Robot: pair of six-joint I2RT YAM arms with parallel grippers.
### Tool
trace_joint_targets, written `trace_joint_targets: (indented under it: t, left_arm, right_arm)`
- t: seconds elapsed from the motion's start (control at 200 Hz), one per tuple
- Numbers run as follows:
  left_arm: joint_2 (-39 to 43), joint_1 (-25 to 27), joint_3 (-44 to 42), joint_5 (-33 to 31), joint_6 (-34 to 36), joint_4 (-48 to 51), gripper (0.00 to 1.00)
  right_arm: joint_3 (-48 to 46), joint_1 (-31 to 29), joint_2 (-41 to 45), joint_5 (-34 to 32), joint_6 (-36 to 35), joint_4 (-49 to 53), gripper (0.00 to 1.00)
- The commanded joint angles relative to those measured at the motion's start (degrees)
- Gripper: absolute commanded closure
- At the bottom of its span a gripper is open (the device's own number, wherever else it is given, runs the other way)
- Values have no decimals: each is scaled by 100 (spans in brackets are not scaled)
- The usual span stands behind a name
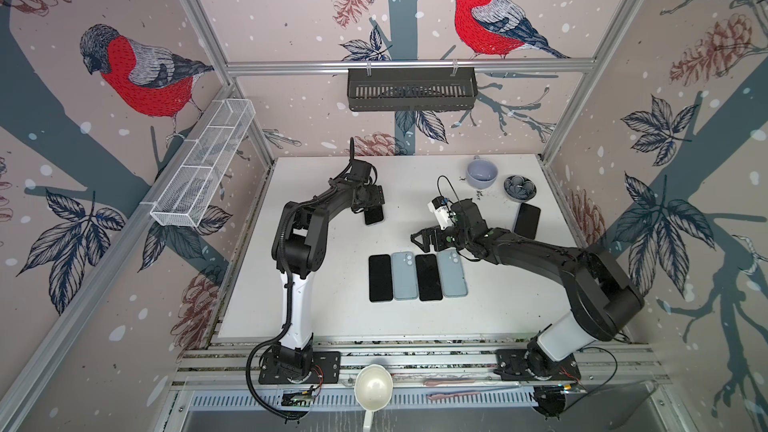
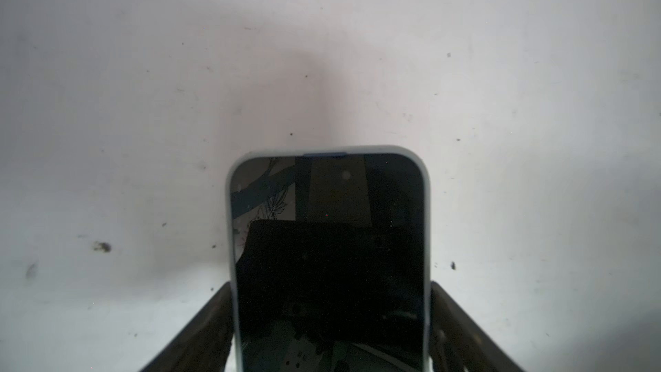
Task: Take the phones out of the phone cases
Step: 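Lift the cased phone toward the right gripper while the right closes on its edge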
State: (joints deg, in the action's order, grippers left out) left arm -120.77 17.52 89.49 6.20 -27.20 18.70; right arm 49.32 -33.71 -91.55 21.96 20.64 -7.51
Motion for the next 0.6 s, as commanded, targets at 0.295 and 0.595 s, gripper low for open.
trace_joint_targets:
  t: [0.295, 0.595]
  left_arm:
    - [1429, 489, -1277, -44, -100, -1543, 50]
    - [2533, 1071, -2252, -338, -164, -2463, 52]
  right_arm:
    - [101, -47, -67, 570, -97, -624, 0]
    - [235, -241, 96, 552, -163, -451, 5]
